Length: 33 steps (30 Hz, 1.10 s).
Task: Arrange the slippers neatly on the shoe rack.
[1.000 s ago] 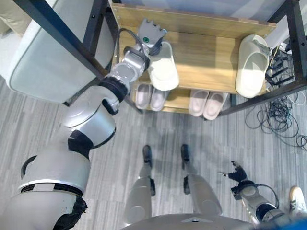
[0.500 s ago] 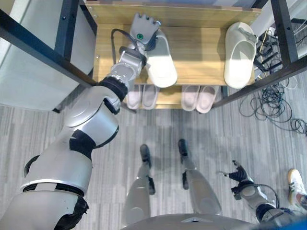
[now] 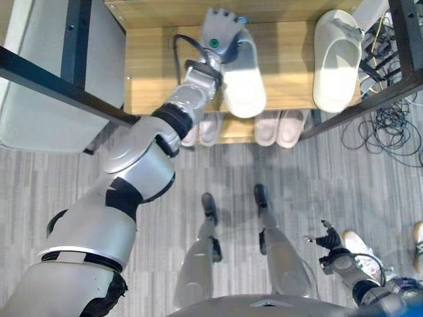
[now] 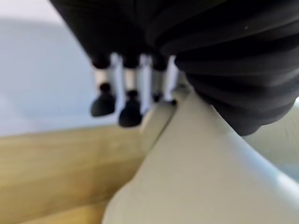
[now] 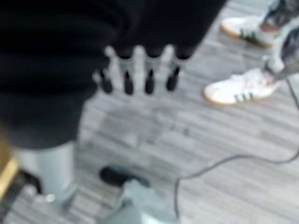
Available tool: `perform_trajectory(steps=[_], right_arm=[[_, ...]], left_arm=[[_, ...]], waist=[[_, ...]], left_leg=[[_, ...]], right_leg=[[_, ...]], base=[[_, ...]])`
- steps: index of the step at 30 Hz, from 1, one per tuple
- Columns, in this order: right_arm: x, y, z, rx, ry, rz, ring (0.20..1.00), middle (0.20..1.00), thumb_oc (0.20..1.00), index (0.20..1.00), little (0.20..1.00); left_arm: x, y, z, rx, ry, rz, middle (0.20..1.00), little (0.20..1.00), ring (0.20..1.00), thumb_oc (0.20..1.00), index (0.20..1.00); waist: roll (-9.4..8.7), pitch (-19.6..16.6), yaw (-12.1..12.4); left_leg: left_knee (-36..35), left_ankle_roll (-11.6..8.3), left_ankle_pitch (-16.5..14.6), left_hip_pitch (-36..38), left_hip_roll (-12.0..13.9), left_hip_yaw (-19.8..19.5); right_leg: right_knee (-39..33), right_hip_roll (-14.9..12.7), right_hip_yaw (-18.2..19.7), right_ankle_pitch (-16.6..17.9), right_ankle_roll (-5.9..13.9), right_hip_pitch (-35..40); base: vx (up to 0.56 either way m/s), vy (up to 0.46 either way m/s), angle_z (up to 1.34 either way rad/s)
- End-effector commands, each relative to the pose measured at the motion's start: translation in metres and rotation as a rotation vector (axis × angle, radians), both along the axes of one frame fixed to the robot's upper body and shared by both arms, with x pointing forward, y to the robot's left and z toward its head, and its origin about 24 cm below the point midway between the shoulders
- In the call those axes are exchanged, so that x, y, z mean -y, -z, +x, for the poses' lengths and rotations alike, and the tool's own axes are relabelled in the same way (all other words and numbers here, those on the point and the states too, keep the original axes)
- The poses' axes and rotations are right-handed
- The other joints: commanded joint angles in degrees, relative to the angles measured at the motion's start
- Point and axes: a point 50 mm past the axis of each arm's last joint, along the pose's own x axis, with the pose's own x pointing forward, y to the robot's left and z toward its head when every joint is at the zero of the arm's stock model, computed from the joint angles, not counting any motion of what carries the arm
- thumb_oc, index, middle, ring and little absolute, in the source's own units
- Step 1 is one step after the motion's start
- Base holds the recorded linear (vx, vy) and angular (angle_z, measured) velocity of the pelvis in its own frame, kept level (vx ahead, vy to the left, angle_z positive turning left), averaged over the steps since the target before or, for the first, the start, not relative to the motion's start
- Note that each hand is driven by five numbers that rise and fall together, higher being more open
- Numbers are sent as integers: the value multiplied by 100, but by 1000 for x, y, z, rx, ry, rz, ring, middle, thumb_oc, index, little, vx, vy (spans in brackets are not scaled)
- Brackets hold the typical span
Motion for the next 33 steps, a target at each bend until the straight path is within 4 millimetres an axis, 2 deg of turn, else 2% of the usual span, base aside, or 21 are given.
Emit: perform_trajectory(steps=[1,3,5,14,19,22,26,30,31,32,33], right_arm=[[19,-17,19,72,32,-56,1000,1000,1000,1000,1000],[20,-17,19,72,32,-56,1000,1000,1000,1000,1000],[22,-23,25,109,60,-46,1000,1000,1000,1000,1000],[27,-21,20,105,98,-34,1000,1000,1000,1000,1000],[29,-22,21,108,95,-39,1000,1000,1000,1000,1000],[30,-25,24,118,91,-49,1000,1000,1000,1000,1000],[30,-27,28,128,97,-45,1000,1000,1000,1000,1000],[28,-26,28,124,87,-45,1000,1000,1000,1000,1000],[26,-26,30,122,74,-47,1000,1000,1000,1000,1000],[24,-25,30,120,66,-50,1000,1000,1000,1000,1000],[23,-25,30,120,58,-49,1000,1000,1000,1000,1000]], left_arm=[[8,-44,-5,99,13,-116,200,200,200,200,200],[8,-44,-5,99,14,-116,200,200,200,200,200],[21,-44,-8,85,36,-105,200,200,200,200,200],[22,-54,-9,116,7,-15,200,200,200,200,200],[11,-78,-10,199,-58,31,200,200,200,200,200],[-2,-100,-12,254,-115,63,200,200,200,200,200],[-4,-107,-14,272,-120,42,200,200,200,200,200],[1,-104,-14,267,-105,34,200,200,200,200,200],[4,-100,-13,259,-103,32,354,354,354,354,354],[4,-100,-13,258,-104,29,420,420,420,420,420],[4,-99,-13,255,-105,27,297,297,297,297,297]], waist=[[-3,335,17],[-1,338,19],[55,347,11],[99,344,9],[66,345,-42],[50,386,-77],[62,416,-110],[41,423,-126],[27,413,-140],[17,409,-156],[2,398,-169]], left_leg=[[32,-188,-411,-76,-8,-551],[32,-188,-412,-75,-7,-551],[32,-192,-413,-77,-5,-532],[32,-201,-397,-147,14,-544],[32,-210,-370,-208,44,-512],[32,-215,-343,-290,71,-482],[32,-214,-316,-348,73,-484],[32,-215,-306,-372,82,-484],[32,-219,-309,-380,80,-478],[32,-223,-307,-385,81,-470],[32,-224,-308,-390,84,-464]], right_leg=[[565,-268,-316,-578,319,-177],[567,-267,-315,-579,318,-177],[576,-257,-285,-588,308,-207],[556,-236,-305,-572,293,-277],[580,-184,-252,-578,276,-382],[589,-159,-240,-553,284,-485],[616,-156,-223,-545,283,-557],[639,-147,-222,-549,275,-595],[662,-136,-211,-553,270,-618],[675,-129,-211,-555,269,-633],[689,-126,-204,-559,265,-650]], base=[[0,0,0],[9,-2,-9],[23,-10,-10],[2,-9,-1],[0,0,0],[-10,-13,-3],[0,-6,-9],[0,-2,-1],[0,0,0],[0,0,0],[0,0,0]])
